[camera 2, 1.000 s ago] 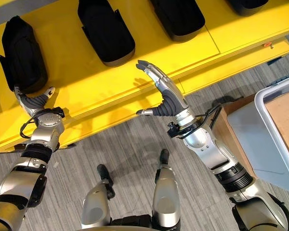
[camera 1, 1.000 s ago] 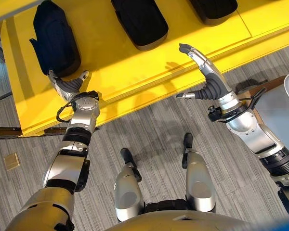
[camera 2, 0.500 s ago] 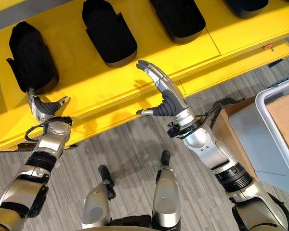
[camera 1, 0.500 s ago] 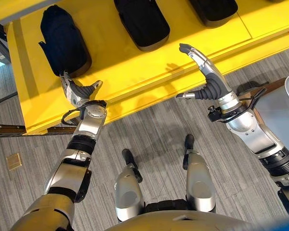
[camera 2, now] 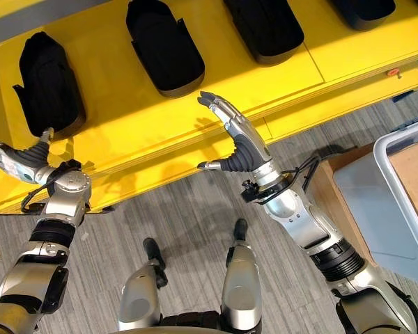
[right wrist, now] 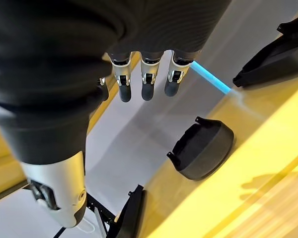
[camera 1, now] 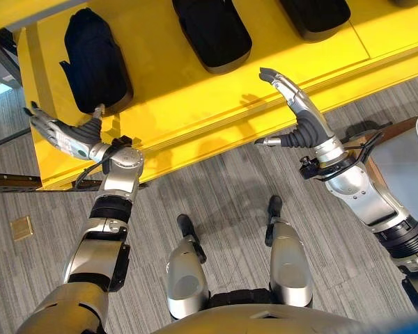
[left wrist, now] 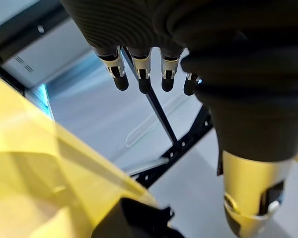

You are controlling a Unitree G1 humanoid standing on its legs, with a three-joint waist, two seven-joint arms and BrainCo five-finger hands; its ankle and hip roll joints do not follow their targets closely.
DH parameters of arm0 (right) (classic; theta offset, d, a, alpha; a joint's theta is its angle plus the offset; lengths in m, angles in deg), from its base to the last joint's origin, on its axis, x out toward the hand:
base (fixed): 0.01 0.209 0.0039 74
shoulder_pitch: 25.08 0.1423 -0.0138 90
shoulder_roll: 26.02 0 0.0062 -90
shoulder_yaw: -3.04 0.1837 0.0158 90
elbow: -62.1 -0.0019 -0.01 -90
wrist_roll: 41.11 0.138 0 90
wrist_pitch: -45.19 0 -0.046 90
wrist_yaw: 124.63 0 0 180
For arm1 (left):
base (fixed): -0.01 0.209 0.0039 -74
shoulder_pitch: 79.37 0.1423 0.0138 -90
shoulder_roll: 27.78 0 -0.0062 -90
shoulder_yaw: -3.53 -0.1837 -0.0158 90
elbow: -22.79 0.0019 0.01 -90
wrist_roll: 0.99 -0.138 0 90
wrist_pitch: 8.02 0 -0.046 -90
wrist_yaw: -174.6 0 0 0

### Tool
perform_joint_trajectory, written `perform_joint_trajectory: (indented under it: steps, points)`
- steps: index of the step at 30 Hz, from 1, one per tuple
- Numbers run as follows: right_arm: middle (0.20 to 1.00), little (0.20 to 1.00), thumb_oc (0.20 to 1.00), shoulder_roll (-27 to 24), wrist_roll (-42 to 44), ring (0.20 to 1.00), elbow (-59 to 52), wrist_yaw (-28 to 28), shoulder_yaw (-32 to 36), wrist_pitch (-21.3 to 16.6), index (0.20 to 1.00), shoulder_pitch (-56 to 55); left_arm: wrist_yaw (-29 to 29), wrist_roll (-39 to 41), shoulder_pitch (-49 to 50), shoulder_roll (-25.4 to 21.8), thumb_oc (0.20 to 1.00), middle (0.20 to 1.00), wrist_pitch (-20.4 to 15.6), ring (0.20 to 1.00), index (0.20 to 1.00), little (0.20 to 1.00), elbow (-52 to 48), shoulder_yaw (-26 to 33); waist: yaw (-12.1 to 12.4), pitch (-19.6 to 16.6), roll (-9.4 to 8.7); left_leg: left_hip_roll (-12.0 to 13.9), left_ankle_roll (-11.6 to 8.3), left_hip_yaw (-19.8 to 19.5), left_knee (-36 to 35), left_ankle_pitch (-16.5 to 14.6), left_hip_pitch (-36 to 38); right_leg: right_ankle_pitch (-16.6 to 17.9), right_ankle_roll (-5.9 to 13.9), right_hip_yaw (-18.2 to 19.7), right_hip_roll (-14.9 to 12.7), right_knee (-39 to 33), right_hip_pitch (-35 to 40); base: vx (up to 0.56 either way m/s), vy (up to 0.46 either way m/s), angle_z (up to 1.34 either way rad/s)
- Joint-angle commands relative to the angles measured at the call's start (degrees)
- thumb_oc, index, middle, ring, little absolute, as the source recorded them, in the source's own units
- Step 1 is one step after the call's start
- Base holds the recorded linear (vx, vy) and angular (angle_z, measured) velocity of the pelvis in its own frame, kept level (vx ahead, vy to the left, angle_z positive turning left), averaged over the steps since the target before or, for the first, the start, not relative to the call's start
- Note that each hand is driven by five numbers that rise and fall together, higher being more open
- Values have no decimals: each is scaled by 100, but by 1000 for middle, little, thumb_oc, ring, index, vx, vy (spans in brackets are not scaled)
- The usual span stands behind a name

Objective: Move parts from the plastic box to the shelf.

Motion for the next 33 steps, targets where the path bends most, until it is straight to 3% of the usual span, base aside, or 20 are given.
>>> perform_joint_trajectory:
  steps: [1,7,14,16,17,18,20,22,25,27,28,30,33]
  points:
    - [1000,1000,1000,175,-95,1000,-428,372,102,-206,1000,-116,217,-621,23,-427,1000,1000,-774,1000,1000,1000,-396,-21,-48,-299,-295,-113,149,-71,624,-538,-194,-928,66,238,90,463,304,0,0,0]
    - [1000,1000,1000,269,-322,1000,-328,1092,344,-263,1000,-277,-363,-1035,-105,-447,1000,1000,-1608,1000,1000,1000,-913,-65,-99,-319,-272,-106,156,-48,631,-556,-192,-930,61,259,90,482,296,0,0,0]
    - [1000,1000,1000,323,-325,1000,-319,897,500,-261,1000,-323,-565,-980,-179,-529,1000,1000,-1926,1000,1000,1000,-1449,-120,-128,-361,-215,-138,174,-33,609,-579,-157,-944,47,290,91,486,306,1,4,0]
    - [1000,1000,1000,389,-309,1000,-429,843,573,-384,1000,-563,-1307,-407,115,-363,1000,1000,-2070,1000,1000,1000,-2051,-173,-101,-405,-204,-165,182,-44,480,-557,-51,-940,54,247,87,400,408,46,-82,0]
    - [1000,1000,1000,551,79,1000,-508,584,695,-452,1000,-840,-2971,671,756,80,1000,1000,-2480,1000,1000,1000,-2885,-253,-18,-465,-169,-206,199,-110,287,-506,90,-925,77,181,83,252,585,38,-94,0]
    - [1000,1000,1000,548,86,1000,-518,576,698,-450,1000,-851,-2999,693,775,78,1000,1000,-2474,1000,1000,1000,-2901,-241,-15,-481,-161,-201,202,-105,267,-480,82,-895,69,181,95,226,577,47,-109,5]
    - [1000,1000,1000,827,1138,1000,-627,-62,938,-413,1000,-1325,-5020,1908,1729,540,1000,1000,-2779,1000,1000,1000,-3960,-438,116,-565,-116,-206,194,-223,17,-385,260,-873,90,47,81,57,815,53,-131,10]
    - [1000,1000,1000,1045,2011,1000,-618,-585,1167,-343,1000,-1703,-6385,2572,2367,616,1000,1000,-2844,1000,1000,1000,-4526,-540,212,-682,-86,-181,165,-309,-166,-264,361,-812,83,-76,86,-73,967,49,-150,20]
    - [1000,1000,1000,1379,3216,1000,-451,-1195,1353,-203,1000,-2115,-7531,3479,3094,617,1000,1000,-2840,1000,1000,1000,-4782,-675,339,-943,-32,-113,94,-375,-533,-5,501,-695,71,-282,106,-329,1205,65,-127,25]
    - [1000,1000,1000,1497,3426,1000,-356,-1322,1413,-288,1000,-2261,-8025,3665,3374,592,1000,1000,-2857,1000,1000,1000,-4751,-680,393,-1084,-8,-67,50,-379,-689,111,570,-663,76,-377,101,-422,1321,55,-83,22]
    - [1000,1000,1000,1550,3517,1000,-313,-1387,1450,-318,1000,-2343,-8334,3854,3544,569,1000,1000,-2682,1000,1000,1000,-4714,-719,433,-1183,7,-37,22,-385,-770,174,607,-657,64,-445,100,-467,1405,55,-69,21]
    - [1000,1000,1000,1582,3595,1000,-256,-1385,1465,-300,1000,-2404,-8662,4155,3788,554,1000,1000,-2487,1000,1000,1000,-4595,-769,501,-1344,42,-40,24,-382,-867,189,722,-626,69,-560,86,-576,1562,54,-57,17]
    - [1000,1000,1000,1627,3823,1000,-171,-1365,1486,-251,1000,-2405,-8882,3960,3952,492,1000,1000,-2537,1000,1000,1000,-4571,-797,561,-1460,60,-73,37,-385,-920,154,849,-560,81,-643,77,-719,1698,6,-48,4]
